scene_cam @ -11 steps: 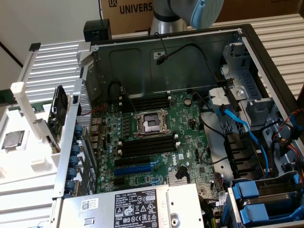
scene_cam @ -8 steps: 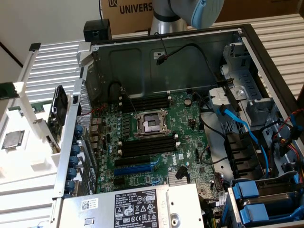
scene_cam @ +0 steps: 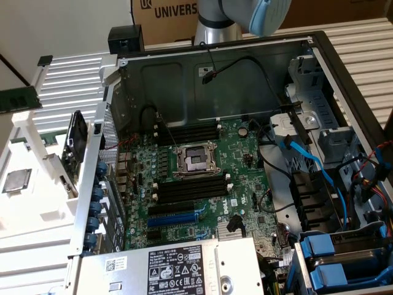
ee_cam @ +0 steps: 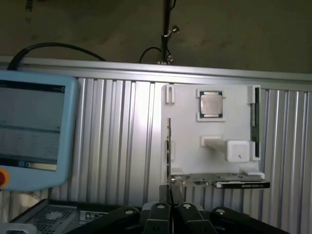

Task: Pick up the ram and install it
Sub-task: 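Insert the ram into the slot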

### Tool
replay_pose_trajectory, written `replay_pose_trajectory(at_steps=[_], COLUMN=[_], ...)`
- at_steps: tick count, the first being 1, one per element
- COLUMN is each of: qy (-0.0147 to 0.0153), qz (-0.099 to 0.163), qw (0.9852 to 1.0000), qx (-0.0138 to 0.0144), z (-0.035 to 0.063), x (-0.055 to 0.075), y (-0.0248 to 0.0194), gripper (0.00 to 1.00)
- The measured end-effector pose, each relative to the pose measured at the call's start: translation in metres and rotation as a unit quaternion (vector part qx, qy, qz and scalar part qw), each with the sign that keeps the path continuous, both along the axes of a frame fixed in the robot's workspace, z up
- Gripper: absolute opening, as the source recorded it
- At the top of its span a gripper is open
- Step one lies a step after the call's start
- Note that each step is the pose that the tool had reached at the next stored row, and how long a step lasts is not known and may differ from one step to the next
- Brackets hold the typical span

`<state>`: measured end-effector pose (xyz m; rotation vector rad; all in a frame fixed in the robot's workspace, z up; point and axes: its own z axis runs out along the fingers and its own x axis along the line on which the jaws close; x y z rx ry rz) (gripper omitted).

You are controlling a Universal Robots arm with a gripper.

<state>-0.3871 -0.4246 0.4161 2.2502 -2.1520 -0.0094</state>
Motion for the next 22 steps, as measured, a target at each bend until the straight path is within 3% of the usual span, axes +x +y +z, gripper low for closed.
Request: replay_pose_trajectory(at_steps=[7,22], qy=[0.0002,0.0005], qz=[0.0,0.0], qw=[1.0,1.0], qx=[0.0,0.0001], z=[0.0116,0.0168], x=[0.041,0.118], y=[-0.0033,-0.0048], gripper=[0.12,0.12])
